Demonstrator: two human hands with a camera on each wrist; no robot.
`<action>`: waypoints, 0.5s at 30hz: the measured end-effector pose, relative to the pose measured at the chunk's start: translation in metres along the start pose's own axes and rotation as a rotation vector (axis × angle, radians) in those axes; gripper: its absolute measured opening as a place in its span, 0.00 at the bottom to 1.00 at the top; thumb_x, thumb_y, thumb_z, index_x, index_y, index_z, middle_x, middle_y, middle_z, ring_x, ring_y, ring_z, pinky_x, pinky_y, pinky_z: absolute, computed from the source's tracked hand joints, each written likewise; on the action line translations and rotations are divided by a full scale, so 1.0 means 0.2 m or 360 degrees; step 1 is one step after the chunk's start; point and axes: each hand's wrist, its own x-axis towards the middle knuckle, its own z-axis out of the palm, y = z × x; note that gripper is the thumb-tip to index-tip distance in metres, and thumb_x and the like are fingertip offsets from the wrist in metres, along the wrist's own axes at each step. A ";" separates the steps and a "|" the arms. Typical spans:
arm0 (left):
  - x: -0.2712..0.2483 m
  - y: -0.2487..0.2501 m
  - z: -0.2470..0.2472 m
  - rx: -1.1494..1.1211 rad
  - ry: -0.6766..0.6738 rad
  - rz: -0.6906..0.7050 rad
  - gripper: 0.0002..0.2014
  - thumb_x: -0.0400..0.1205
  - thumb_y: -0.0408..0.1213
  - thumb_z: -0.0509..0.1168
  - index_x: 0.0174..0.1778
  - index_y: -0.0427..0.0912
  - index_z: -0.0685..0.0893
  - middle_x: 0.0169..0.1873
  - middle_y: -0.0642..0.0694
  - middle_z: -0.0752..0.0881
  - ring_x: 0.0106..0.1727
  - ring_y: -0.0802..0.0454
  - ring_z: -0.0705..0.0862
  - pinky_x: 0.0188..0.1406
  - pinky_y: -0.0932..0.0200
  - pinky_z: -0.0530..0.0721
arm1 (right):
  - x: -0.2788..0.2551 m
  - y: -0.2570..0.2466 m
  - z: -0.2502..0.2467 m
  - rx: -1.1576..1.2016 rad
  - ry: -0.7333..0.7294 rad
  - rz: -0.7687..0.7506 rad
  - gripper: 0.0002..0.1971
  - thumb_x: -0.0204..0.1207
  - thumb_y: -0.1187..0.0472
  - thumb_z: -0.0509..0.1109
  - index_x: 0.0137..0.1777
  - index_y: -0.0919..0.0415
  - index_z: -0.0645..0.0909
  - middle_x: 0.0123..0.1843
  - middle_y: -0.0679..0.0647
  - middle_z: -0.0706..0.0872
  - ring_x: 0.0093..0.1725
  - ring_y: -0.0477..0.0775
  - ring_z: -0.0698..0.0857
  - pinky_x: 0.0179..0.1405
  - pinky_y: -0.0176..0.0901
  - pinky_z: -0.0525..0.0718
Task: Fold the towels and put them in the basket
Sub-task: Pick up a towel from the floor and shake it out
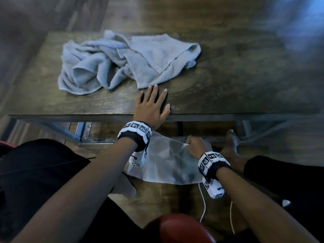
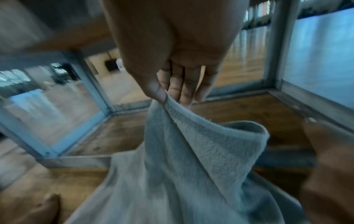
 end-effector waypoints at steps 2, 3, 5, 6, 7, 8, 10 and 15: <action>-0.02 0.01 -0.03 -0.0045 -0.0085 -0.0030 0.30 0.83 0.58 0.40 0.81 0.53 0.54 0.82 0.43 0.54 0.83 0.46 0.49 0.81 0.43 0.50 | -0.11 -0.07 -0.15 -0.0033 0.0052 -0.0119 0.04 0.73 0.52 0.63 0.42 0.49 0.77 0.43 0.50 0.86 0.45 0.56 0.85 0.44 0.46 0.80; -0.02 0.02 -0.05 -0.0070 -0.0165 -0.0063 0.29 0.83 0.57 0.42 0.82 0.53 0.53 0.83 0.43 0.53 0.83 0.46 0.48 0.81 0.43 0.49 | -0.17 -0.10 -0.23 -0.0038 0.0101 -0.0171 0.03 0.73 0.52 0.64 0.42 0.49 0.77 0.43 0.48 0.86 0.44 0.54 0.85 0.43 0.46 0.79; 0.01 0.02 -0.12 -0.0134 -0.0398 -0.0110 0.29 0.83 0.57 0.47 0.81 0.52 0.56 0.82 0.43 0.55 0.83 0.44 0.51 0.80 0.43 0.53 | -0.29 -0.16 -0.39 -0.0004 0.0202 -0.0292 0.02 0.71 0.53 0.66 0.42 0.49 0.77 0.42 0.47 0.85 0.43 0.52 0.84 0.43 0.45 0.79; 0.03 0.03 -0.18 -0.0176 -0.0501 -0.0086 0.28 0.83 0.56 0.51 0.79 0.51 0.62 0.80 0.42 0.61 0.80 0.42 0.59 0.77 0.44 0.60 | -0.34 -0.19 -0.47 0.0015 0.0261 -0.0351 0.01 0.71 0.54 0.66 0.42 0.48 0.77 0.41 0.47 0.85 0.42 0.51 0.83 0.42 0.44 0.79; 0.06 0.03 -0.26 -0.0249 -0.0595 -0.0021 0.25 0.82 0.54 0.54 0.75 0.50 0.69 0.75 0.42 0.70 0.75 0.42 0.68 0.72 0.47 0.68 | -0.39 -0.22 -0.56 0.0053 0.0299 -0.0404 0.01 0.71 0.54 0.67 0.41 0.48 0.77 0.40 0.46 0.84 0.42 0.50 0.83 0.41 0.44 0.79; 0.08 0.05 -0.35 -0.0370 -0.0678 0.0075 0.21 0.83 0.50 0.55 0.71 0.48 0.76 0.69 0.44 0.78 0.67 0.45 0.75 0.67 0.51 0.73 | -0.45 -0.24 -0.64 0.0102 0.0333 -0.0463 0.01 0.70 0.55 0.67 0.40 0.47 0.78 0.39 0.46 0.83 0.41 0.50 0.83 0.40 0.44 0.79; 0.06 0.11 -0.54 -0.0668 -0.0835 0.0263 0.16 0.85 0.42 0.56 0.65 0.44 0.81 0.58 0.49 0.82 0.59 0.53 0.77 0.63 0.56 0.72 | -0.55 -0.31 -0.81 0.0201 0.0429 -0.0585 0.03 0.68 0.57 0.68 0.38 0.47 0.78 0.34 0.44 0.82 0.38 0.50 0.83 0.40 0.46 0.80; 0.03 0.23 -0.91 -0.1110 -0.0734 0.0535 0.06 0.77 0.40 0.66 0.45 0.44 0.85 0.42 0.50 0.86 0.46 0.61 0.82 0.50 0.60 0.77 | -0.75 -0.48 -1.27 0.0274 0.0797 -0.0920 0.04 0.71 0.66 0.69 0.41 0.57 0.83 0.37 0.56 0.87 0.36 0.52 0.82 0.38 0.42 0.78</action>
